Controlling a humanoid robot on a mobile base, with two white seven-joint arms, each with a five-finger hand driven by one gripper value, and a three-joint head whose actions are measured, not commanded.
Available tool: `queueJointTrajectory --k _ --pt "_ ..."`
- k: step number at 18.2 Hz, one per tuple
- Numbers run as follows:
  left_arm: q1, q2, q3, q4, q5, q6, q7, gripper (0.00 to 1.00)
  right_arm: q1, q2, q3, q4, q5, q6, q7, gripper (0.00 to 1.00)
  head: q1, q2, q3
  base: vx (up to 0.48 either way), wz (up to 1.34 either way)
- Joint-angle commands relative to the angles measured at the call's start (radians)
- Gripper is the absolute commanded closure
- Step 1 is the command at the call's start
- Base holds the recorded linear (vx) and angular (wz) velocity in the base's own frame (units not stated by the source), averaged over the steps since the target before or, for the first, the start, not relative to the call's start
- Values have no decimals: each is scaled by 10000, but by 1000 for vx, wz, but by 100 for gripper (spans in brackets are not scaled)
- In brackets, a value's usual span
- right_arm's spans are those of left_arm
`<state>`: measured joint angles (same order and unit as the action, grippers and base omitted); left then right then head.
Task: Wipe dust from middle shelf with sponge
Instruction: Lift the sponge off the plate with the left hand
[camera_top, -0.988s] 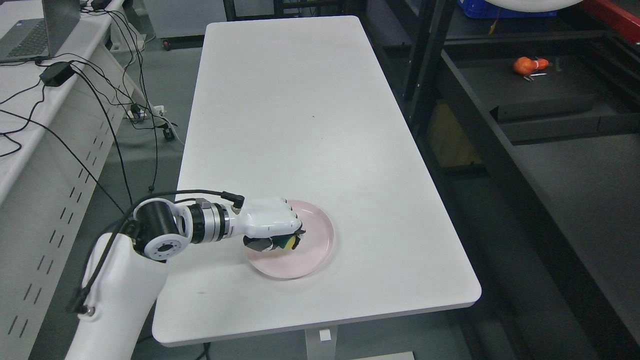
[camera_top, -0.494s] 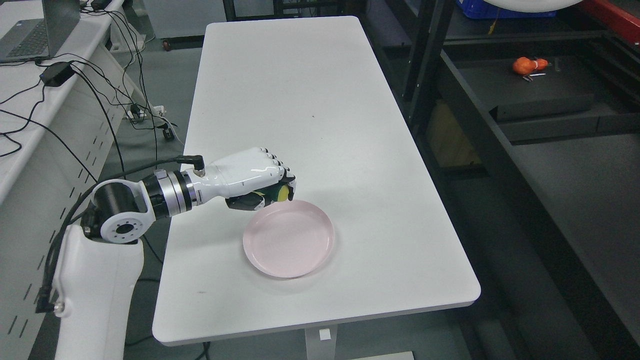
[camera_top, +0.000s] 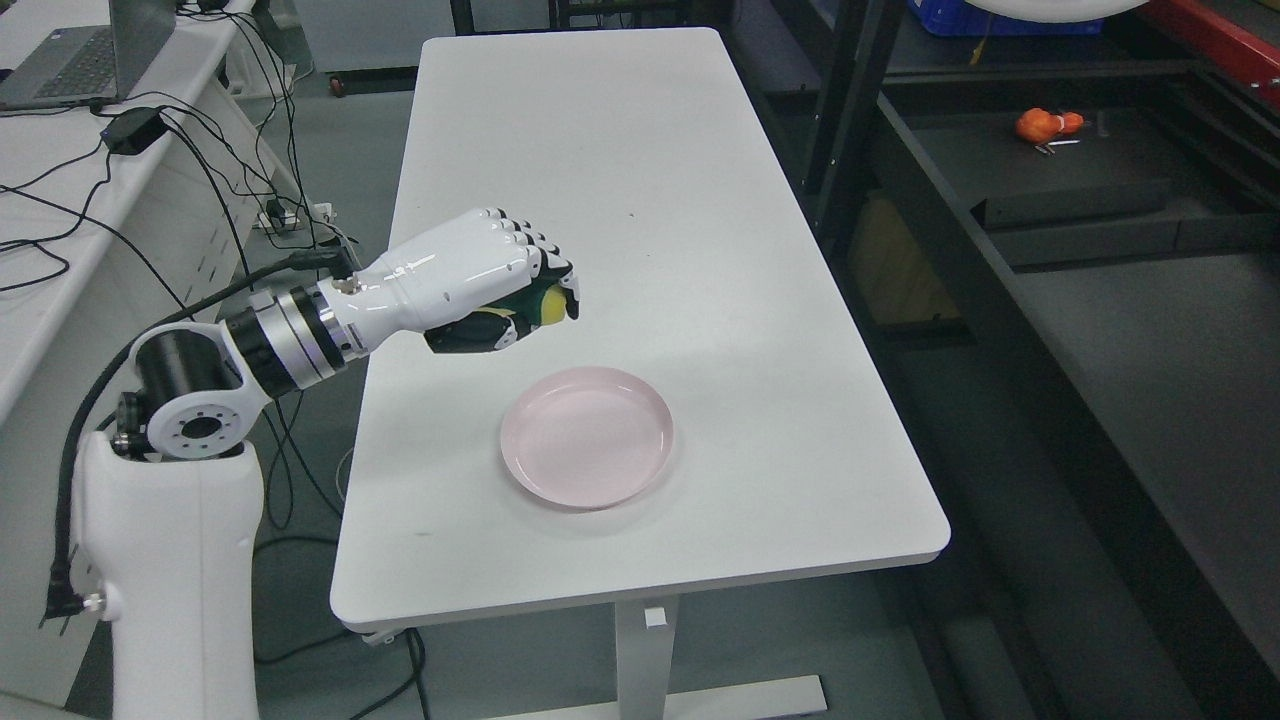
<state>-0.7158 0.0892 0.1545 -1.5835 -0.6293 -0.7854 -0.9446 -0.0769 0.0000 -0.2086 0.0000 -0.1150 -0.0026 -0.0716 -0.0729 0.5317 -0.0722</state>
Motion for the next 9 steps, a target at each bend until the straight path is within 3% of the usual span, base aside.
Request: queueJointTrajectory --k 1,9 --pt "-420 -718 176 -593 172 0 -79 97 2 -175 0 -175 0 732 -20 0 0 0 0 -196 -115" --pt "-405 -718 -839 -563 80 0 -64 97 2 -175 0 -175 0 732 -5 0 0 0 0 -249 -324"
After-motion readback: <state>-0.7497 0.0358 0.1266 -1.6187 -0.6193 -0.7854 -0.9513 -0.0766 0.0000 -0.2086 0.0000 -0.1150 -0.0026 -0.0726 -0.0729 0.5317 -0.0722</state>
